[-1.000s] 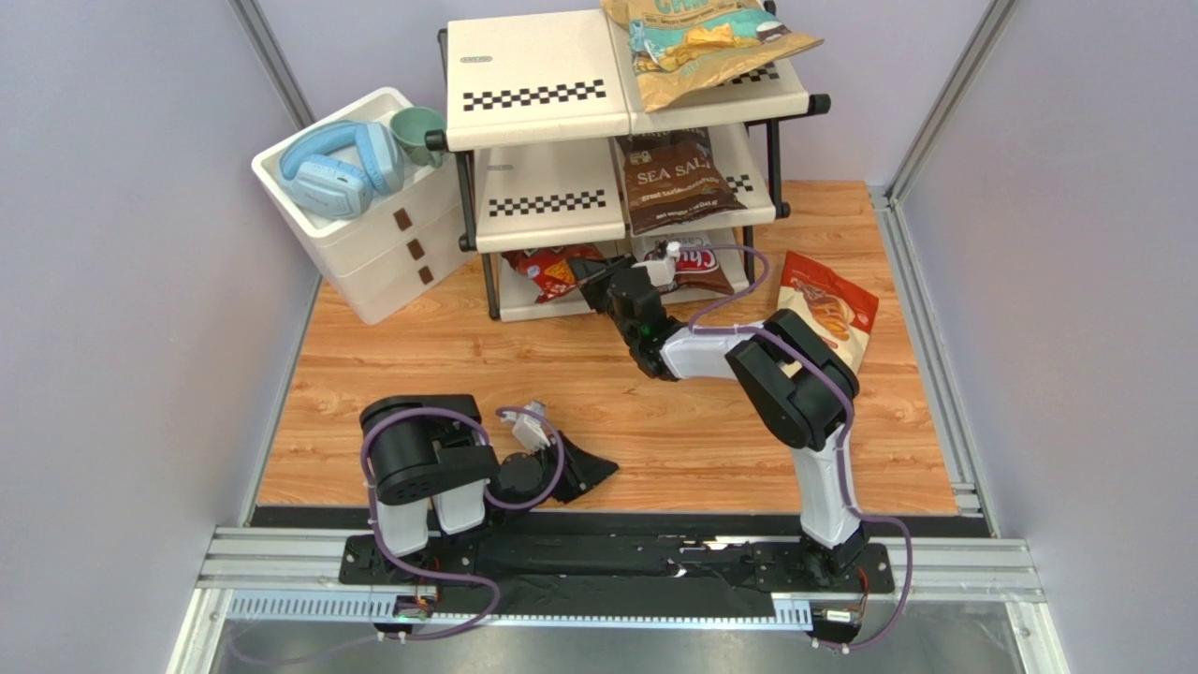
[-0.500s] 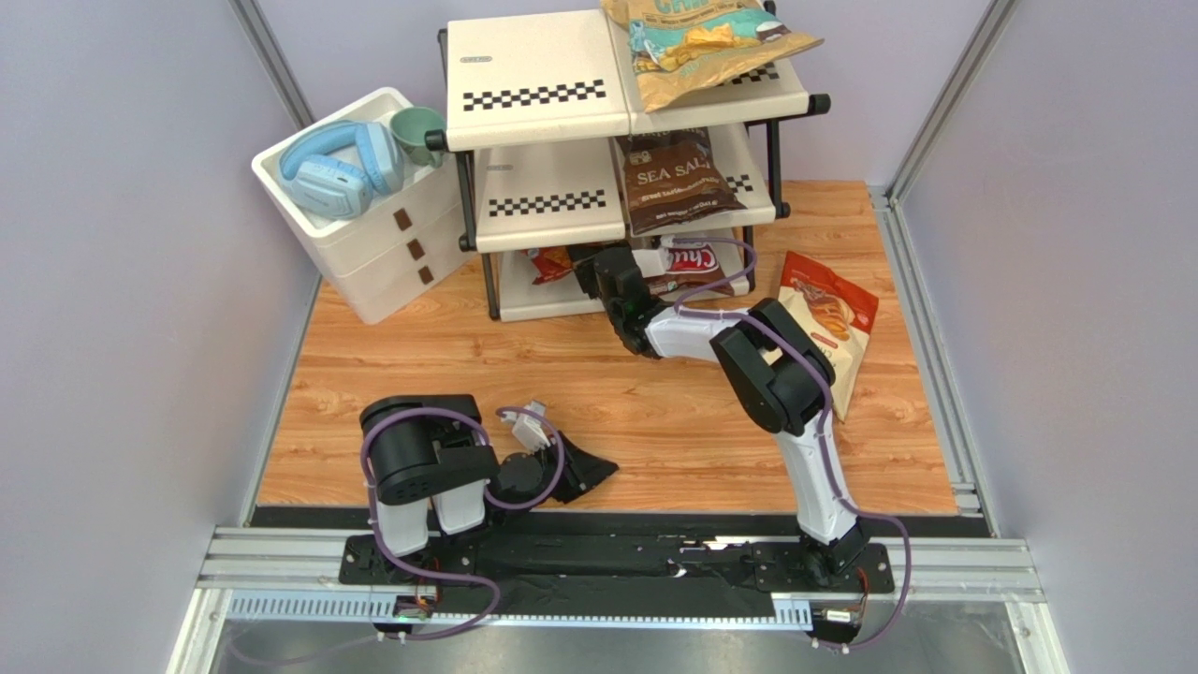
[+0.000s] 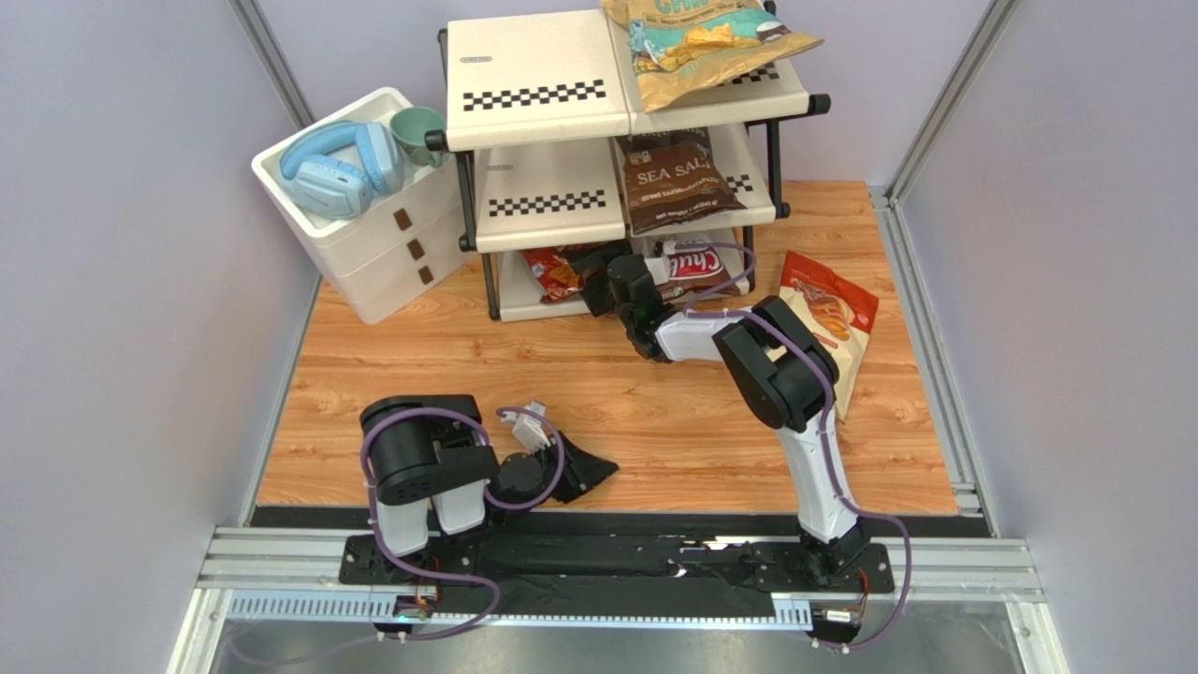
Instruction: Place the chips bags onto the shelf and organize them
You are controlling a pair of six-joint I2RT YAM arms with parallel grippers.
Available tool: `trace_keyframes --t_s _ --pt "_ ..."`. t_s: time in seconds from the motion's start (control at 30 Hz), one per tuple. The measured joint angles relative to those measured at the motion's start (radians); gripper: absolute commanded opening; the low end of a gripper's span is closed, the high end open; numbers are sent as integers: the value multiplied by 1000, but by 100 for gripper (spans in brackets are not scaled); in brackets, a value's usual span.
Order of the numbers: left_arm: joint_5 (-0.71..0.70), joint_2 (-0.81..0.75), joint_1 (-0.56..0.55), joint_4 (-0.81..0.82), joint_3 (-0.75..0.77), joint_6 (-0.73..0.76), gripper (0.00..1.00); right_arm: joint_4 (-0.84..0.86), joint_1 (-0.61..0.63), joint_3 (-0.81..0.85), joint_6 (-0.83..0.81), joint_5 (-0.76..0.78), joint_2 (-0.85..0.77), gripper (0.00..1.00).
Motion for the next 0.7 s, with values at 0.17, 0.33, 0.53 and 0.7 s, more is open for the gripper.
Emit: trace_keyframes --t_s 0.17,0.33,0.53,0.7 --pt "-5 0 0 0 0 0 33 -1 5 -27 1 -90 -39 73" --pt "-5 -1 0 0 0 7 33 -4 32 -19 -5 -166 -85 73" --pt "-13 -9 1 -3 0 29 34 -107 45 -61 -20 -284 -156 73" --pt "-12 -10 2 -3 0 38 34 -141 49 -161 -62 -258 -294 62"
